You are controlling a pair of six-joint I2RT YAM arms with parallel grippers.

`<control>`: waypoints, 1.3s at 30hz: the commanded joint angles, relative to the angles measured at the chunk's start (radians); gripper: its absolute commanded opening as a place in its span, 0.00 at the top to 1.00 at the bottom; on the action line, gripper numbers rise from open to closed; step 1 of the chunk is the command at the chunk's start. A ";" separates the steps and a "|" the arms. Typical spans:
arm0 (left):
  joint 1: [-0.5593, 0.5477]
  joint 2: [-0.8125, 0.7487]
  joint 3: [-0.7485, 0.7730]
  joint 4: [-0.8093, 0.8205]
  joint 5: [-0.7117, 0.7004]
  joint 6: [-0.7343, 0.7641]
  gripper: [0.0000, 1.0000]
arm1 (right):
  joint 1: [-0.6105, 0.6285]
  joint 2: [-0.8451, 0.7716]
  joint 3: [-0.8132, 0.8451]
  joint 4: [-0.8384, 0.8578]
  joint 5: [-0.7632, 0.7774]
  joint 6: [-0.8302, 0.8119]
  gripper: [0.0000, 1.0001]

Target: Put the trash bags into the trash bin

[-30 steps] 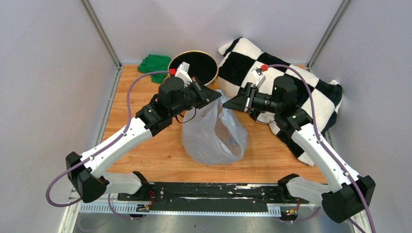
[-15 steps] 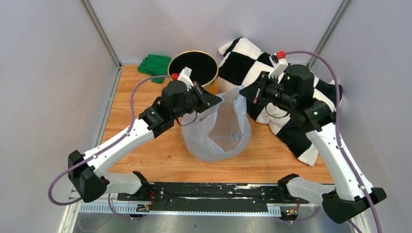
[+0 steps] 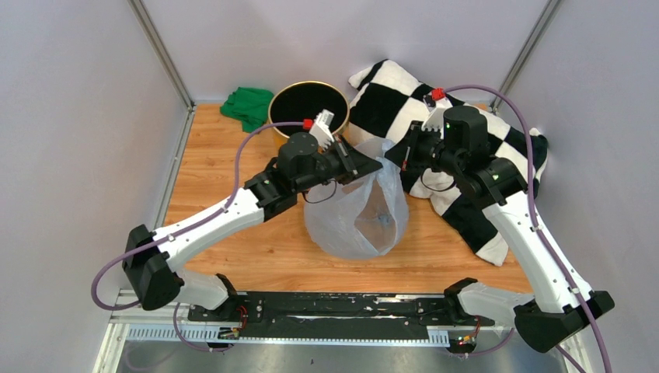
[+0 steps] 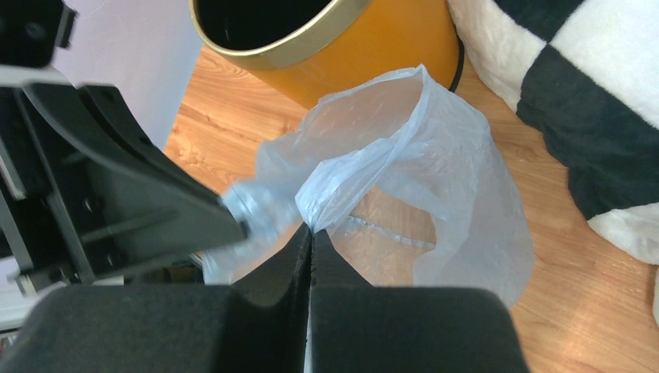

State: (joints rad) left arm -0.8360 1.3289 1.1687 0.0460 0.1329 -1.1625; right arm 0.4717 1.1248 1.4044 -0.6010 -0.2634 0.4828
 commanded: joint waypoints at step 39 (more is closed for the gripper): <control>-0.043 -0.056 -0.098 0.132 -0.216 -0.050 1.00 | 0.015 -0.110 -0.123 0.108 -0.185 0.104 0.78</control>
State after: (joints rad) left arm -0.8749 1.2816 1.0477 0.1783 -0.0216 -1.2190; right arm 0.4721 1.0344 1.3251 -0.5747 -0.3691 0.5278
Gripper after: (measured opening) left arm 0.001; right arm 0.182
